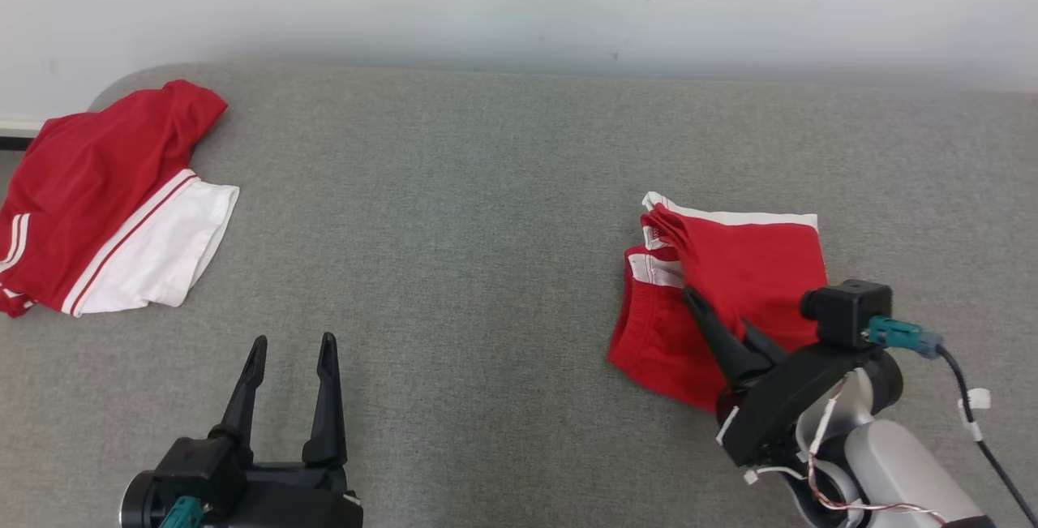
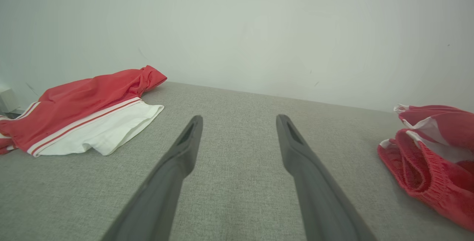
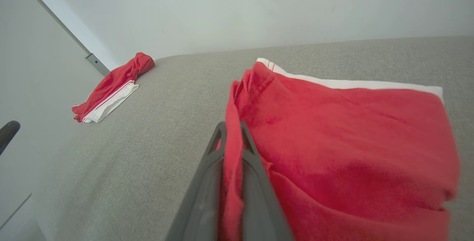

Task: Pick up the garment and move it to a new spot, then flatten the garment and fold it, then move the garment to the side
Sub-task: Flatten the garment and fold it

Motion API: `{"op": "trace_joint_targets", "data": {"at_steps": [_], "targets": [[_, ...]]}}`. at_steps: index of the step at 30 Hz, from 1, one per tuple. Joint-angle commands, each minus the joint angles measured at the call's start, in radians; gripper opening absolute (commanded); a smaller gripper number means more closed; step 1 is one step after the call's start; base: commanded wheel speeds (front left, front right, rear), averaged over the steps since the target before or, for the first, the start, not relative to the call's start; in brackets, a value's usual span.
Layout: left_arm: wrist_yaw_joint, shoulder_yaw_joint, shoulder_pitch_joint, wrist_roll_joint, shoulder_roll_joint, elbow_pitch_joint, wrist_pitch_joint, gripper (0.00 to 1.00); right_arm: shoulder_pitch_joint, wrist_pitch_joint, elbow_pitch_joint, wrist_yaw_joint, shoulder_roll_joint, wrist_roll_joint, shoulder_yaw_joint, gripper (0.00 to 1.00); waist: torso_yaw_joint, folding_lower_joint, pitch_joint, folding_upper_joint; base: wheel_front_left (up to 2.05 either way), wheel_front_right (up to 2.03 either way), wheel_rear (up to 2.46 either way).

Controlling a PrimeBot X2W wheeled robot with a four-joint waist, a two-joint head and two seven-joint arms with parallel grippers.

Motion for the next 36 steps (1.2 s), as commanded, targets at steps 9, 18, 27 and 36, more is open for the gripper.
{"op": "trace_joint_targets", "data": {"at_steps": [9, 18, 27, 36], "targets": [[0.003, -0.017, -0.034, -0.012, -0.001, 0.009, -0.003, 1.0, 0.036, 0.017, 0.06, -0.002, 0.107, -0.061, 0.019, 0.0, 0.038, 0.0, 0.025, -0.0001, 0.0, 0.0, 0.0], [0.007, -0.006, -0.028, -0.005, -0.001, 0.014, -0.003, 1.0, 0.017, -0.074, 0.09, -0.002, 0.112, -0.088, 0.007, 1.0, 0.022, 0.0, 0.019, -0.0001, 0.0, 0.0, 0.0], [-0.001, 0.027, 0.0, 0.015, -0.001, 0.004, -0.003, 1.0, 0.046, -0.224, 0.012, -0.002, 0.065, -0.128, -0.126, 1.0, -0.014, 0.0, -0.001, -0.0001, 0.0, 0.0, 0.0], [-0.006, 0.045, 0.02, 0.031, -0.001, -0.007, -0.003, 1.0, 0.123, -0.319, -0.014, -0.002, 0.053, -0.191, -0.319, 1.0, -0.021, 0.0, -0.02, -0.0001, 0.0, 0.0, 0.0]]}}
